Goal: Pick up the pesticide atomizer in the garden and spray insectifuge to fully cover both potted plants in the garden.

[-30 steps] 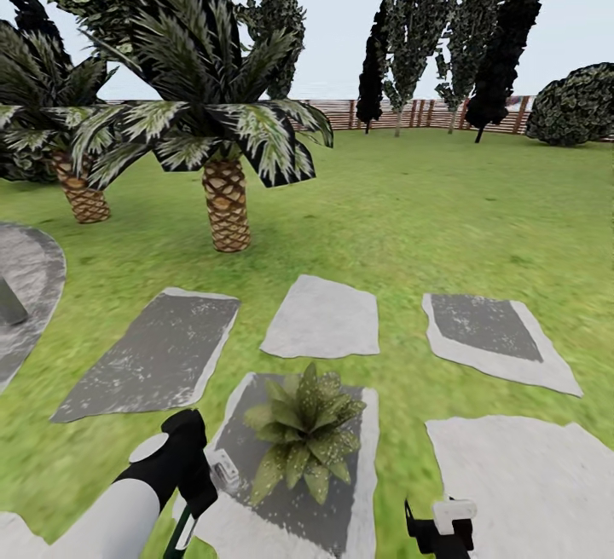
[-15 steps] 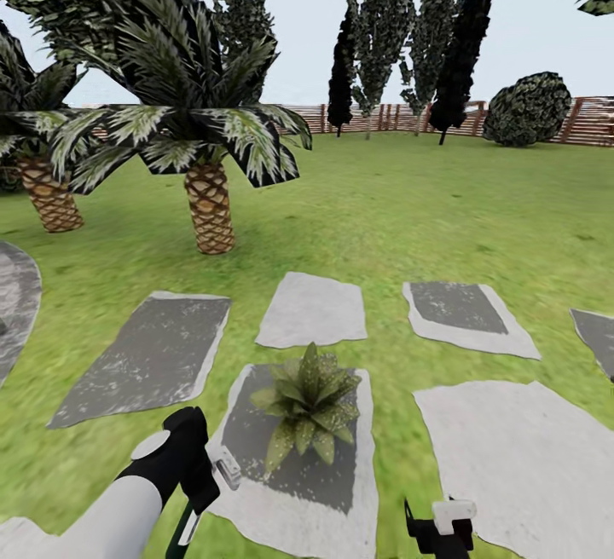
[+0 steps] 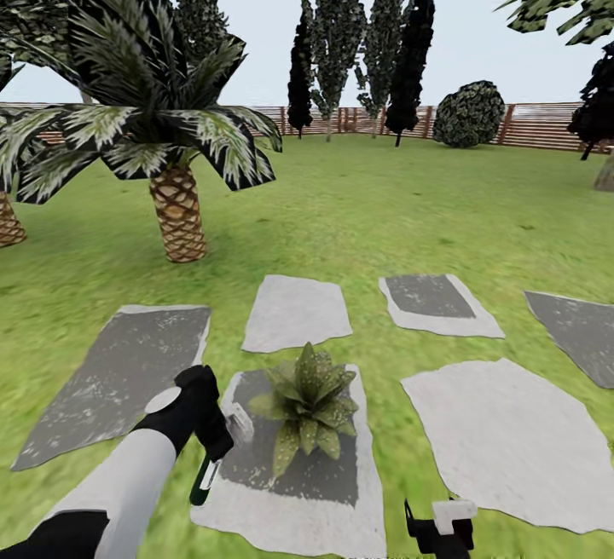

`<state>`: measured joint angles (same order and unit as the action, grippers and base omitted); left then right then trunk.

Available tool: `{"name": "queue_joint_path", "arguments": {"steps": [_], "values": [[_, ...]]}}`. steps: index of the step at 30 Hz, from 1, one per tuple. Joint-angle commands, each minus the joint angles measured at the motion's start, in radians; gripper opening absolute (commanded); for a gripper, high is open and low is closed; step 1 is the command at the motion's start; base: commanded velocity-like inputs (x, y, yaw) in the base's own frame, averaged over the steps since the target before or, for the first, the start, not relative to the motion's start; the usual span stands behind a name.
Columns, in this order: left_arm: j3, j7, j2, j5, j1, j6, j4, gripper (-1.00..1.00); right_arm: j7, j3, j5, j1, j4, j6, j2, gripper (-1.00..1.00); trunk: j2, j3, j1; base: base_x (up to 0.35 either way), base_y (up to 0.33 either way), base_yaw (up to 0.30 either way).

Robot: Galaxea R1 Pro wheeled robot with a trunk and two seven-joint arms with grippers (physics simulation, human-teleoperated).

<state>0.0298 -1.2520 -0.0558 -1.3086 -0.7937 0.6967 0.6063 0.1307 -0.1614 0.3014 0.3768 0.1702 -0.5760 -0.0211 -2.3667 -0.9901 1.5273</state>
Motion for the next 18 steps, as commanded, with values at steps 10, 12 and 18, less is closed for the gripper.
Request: {"name": "queue_joint_path", "arguments": {"steps": [10,12,18], "values": [[-0.14,-0.282,-0.017,-0.153,-0.195,0.018,0.002,-1.0,0.004,-0.004,0.012,0.001,-0.001,-0.003,0.001,1.0,0.0,-0.001,0.0,-0.016,0.098,-0.104],[-0.145,-0.293,-0.024,-0.155,-0.225,0.018,0.001,-1.0,0.005,-0.004,0.012,0.001,-0.001,-0.003,0.001,1.0,0.0,-0.001,0.0,0.0,0.001,-0.001],[-0.151,-0.317,-0.032,-0.16,-0.245,0.011,-0.014,-1.0,0.005,-0.004,0.012,0.001,-0.001,-0.003,0.001,1.0,0.0,-0.001,0.0,0.032,0.022,0.0]]}}
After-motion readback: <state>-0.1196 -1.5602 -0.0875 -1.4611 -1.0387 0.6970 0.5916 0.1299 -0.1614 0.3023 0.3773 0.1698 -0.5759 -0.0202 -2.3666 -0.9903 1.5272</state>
